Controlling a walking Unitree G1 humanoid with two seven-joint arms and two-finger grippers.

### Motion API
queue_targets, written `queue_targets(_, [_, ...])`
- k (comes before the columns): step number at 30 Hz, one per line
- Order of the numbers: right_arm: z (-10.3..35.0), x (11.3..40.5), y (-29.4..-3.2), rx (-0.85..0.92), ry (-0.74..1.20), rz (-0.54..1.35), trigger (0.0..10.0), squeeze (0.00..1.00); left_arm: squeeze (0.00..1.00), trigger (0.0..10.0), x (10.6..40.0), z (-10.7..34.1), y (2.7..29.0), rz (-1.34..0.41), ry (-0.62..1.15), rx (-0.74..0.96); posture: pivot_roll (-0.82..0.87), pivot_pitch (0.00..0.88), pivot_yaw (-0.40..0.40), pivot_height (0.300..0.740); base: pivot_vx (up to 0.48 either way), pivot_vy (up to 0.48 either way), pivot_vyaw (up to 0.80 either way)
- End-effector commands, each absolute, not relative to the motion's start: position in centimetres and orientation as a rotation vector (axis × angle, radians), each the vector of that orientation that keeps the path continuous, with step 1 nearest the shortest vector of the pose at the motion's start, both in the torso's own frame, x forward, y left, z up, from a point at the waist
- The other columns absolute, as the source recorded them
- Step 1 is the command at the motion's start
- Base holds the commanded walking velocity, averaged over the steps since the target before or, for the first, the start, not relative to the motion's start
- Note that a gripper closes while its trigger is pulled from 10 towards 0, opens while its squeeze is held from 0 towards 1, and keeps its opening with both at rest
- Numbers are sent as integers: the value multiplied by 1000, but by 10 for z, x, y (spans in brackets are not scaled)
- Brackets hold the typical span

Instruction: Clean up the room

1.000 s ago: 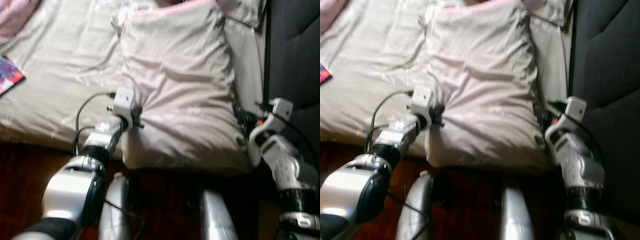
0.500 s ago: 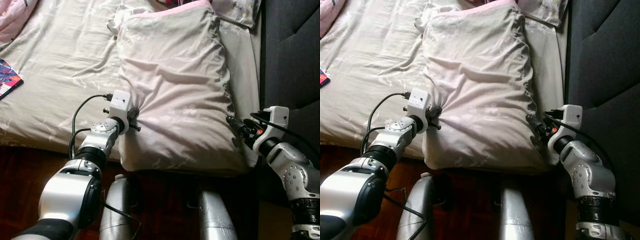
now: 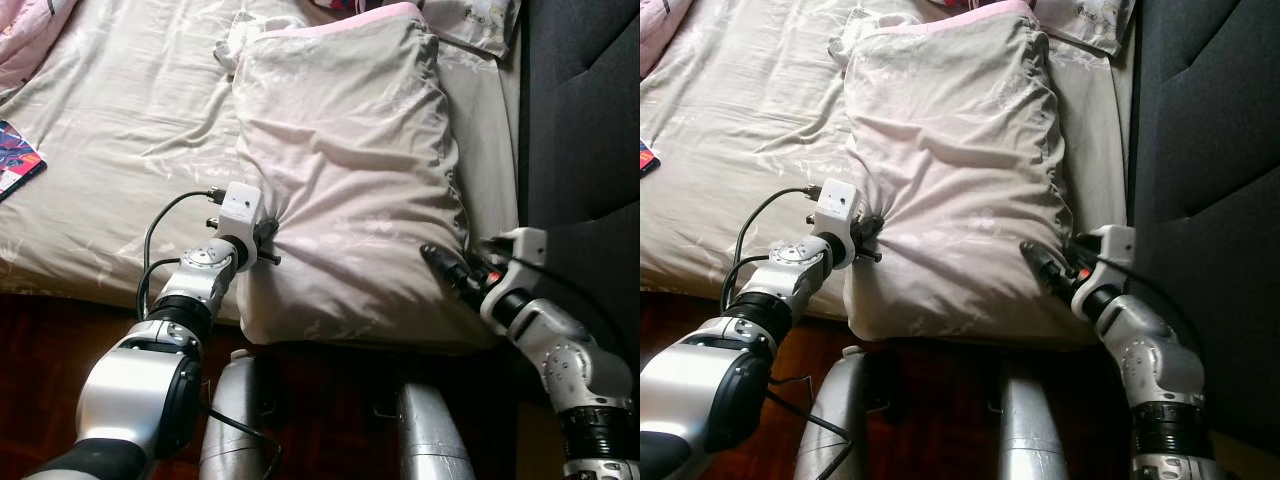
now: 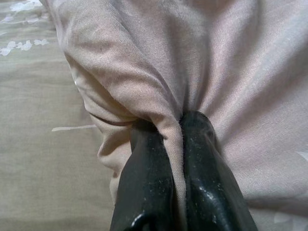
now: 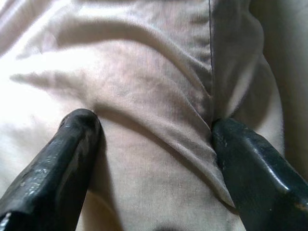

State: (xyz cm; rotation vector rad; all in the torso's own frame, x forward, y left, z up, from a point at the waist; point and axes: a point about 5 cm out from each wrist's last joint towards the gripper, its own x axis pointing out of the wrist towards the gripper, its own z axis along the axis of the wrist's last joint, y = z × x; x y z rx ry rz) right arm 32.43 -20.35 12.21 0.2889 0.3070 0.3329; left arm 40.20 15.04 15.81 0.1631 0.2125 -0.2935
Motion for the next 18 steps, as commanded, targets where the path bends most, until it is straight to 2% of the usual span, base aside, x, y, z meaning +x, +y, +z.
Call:
queue_targets(1, [87,310,-201,259,457,314,10000,0,0,10000,386,119,176,-242,378,182,-62,548,126,636,0,0,0])
queue_targets(7, [65,304,-184,262,526,344,10000,0,0,10000,385,116,174,-254,381,180,-58,551,127,636,0,0,0])
queue_targets(8, [62,304,-181,278,528,340,3137,0,0,10000,385,116,173,-256,381,179,-58,551,127,636,0,0,0])
queue_targets(9, [60,304,-179,288,528,336,3137,0,0,10000,385,116,173,-257,381,179,-58,551,127,636,0,0,0])
queue_targets(10, [59,304,-176,309,523,330,0,0,0,10000,385,116,172,-259,381,176,-55,551,128,636,0,0,0])
queue_targets(18, [56,305,-164,357,509,345,0,0,0,10000,384,115,166,-272,379,144,-56,551,128,636,0,0,0])
